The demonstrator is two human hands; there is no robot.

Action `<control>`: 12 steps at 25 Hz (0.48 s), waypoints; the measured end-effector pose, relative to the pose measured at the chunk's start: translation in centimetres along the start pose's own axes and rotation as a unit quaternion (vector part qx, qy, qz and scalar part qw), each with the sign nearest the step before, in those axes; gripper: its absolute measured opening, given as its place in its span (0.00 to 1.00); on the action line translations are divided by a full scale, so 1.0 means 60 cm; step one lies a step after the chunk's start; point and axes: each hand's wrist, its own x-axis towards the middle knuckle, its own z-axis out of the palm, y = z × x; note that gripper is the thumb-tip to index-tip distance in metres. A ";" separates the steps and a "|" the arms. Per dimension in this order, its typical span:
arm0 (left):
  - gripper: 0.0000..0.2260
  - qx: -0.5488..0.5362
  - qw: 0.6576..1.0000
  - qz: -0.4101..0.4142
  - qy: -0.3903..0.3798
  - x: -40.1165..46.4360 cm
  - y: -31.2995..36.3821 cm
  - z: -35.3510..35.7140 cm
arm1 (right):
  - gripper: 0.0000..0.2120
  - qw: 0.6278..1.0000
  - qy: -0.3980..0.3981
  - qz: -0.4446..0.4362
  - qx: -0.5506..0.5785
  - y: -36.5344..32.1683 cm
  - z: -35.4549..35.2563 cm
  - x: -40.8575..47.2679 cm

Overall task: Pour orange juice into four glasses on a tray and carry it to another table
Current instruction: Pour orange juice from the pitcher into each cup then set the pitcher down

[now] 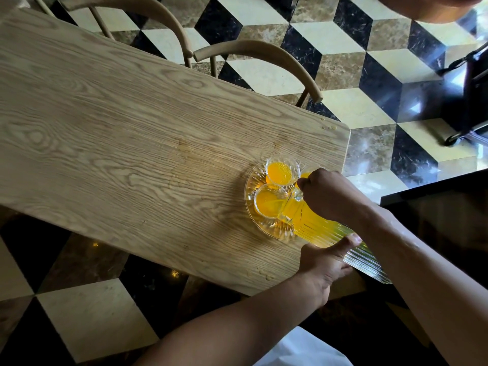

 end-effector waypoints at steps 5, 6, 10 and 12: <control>0.34 0.000 1.000 0.001 -0.019 0.000 0.000 -0.002 | 0.21 0.999 -0.011 -0.022 -0.029 -0.001 0.000 0.002; 0.33 -0.004 1.000 0.002 -0.020 0.001 0.001 -0.003 | 0.21 0.999 -0.011 -0.021 -0.026 -0.001 0.001 0.004; 0.33 -0.004 1.000 0.004 -0.019 -0.003 0.007 -0.003 | 0.21 1.000 -0.012 -0.017 -0.013 -0.008 -0.002 0.004; 0.34 -0.007 1.000 0.004 -0.009 -0.005 0.011 -0.002 | 0.18 1.000 -0.016 -0.013 -0.014 -0.012 -0.006 0.004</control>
